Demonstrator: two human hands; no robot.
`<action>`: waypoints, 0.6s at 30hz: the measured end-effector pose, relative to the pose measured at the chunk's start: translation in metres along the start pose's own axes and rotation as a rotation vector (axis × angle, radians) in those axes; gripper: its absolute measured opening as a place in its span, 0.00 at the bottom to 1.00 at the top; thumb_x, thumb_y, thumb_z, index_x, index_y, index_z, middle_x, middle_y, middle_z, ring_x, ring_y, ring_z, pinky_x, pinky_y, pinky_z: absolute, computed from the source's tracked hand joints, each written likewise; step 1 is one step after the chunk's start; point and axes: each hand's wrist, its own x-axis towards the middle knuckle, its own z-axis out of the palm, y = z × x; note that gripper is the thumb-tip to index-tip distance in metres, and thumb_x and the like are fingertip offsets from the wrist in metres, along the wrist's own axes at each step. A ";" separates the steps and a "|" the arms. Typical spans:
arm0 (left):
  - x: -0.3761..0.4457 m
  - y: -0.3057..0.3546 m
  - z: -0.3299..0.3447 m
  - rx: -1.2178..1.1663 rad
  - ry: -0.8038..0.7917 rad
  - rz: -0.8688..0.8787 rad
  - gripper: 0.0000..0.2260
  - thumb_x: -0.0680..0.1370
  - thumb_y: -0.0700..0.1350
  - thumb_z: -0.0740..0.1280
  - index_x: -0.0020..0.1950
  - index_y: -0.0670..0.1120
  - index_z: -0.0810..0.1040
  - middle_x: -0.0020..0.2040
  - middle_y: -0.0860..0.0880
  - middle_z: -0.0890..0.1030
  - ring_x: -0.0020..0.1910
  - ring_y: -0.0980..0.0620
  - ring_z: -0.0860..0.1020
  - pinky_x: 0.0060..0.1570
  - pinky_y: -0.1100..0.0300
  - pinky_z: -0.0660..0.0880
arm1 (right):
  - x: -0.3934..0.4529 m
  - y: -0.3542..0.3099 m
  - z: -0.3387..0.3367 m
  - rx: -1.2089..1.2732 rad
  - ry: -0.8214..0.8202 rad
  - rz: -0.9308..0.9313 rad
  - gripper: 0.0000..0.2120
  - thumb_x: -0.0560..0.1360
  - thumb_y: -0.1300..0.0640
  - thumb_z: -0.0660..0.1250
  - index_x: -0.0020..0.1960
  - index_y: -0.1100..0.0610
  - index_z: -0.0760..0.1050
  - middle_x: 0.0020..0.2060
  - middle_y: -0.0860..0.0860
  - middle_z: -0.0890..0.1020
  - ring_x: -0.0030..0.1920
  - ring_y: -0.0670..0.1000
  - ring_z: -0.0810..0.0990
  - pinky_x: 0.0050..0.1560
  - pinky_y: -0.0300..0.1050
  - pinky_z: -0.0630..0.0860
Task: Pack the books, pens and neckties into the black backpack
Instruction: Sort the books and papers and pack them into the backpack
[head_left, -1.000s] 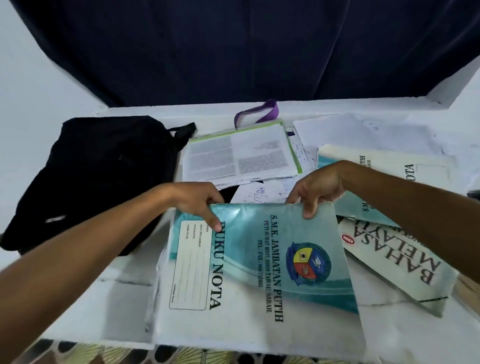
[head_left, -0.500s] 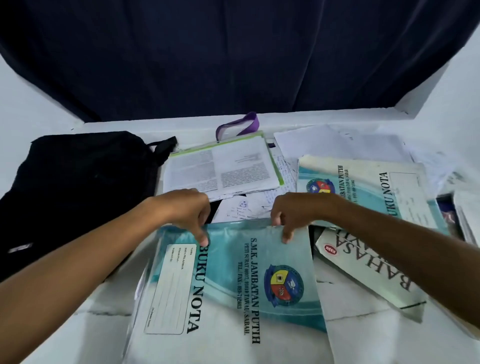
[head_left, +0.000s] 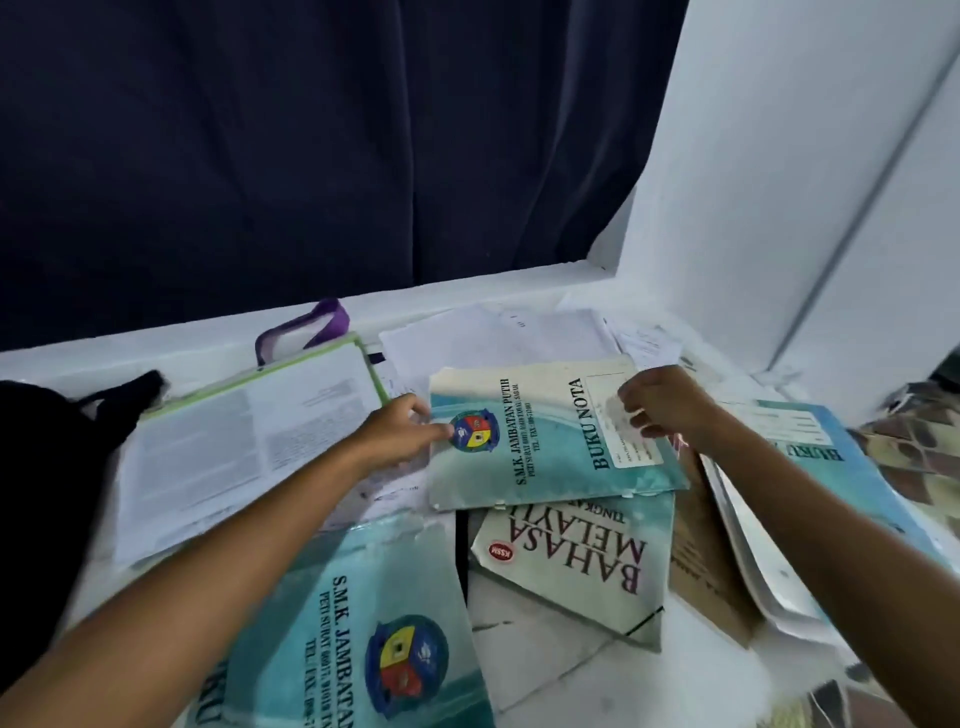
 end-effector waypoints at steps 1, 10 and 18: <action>0.005 0.007 0.009 -0.013 0.019 -0.037 0.20 0.78 0.55 0.68 0.63 0.46 0.70 0.59 0.47 0.73 0.47 0.52 0.75 0.46 0.55 0.76 | 0.006 0.012 -0.013 0.027 0.067 0.035 0.06 0.74 0.69 0.63 0.42 0.63 0.78 0.33 0.58 0.77 0.27 0.53 0.74 0.29 0.39 0.70; 0.040 0.021 0.038 -0.192 0.190 -0.123 0.13 0.81 0.53 0.63 0.45 0.44 0.71 0.42 0.43 0.73 0.45 0.47 0.72 0.44 0.55 0.68 | 0.035 0.038 -0.028 0.286 0.064 0.185 0.07 0.79 0.59 0.62 0.50 0.64 0.73 0.41 0.62 0.79 0.31 0.54 0.74 0.29 0.39 0.65; 0.042 0.014 0.034 -0.317 0.177 -0.195 0.19 0.81 0.58 0.57 0.57 0.43 0.73 0.53 0.41 0.77 0.53 0.42 0.76 0.62 0.42 0.73 | 0.053 0.030 -0.032 0.415 0.077 0.224 0.11 0.80 0.56 0.62 0.43 0.62 0.70 0.32 0.57 0.76 0.27 0.52 0.65 0.31 0.41 0.60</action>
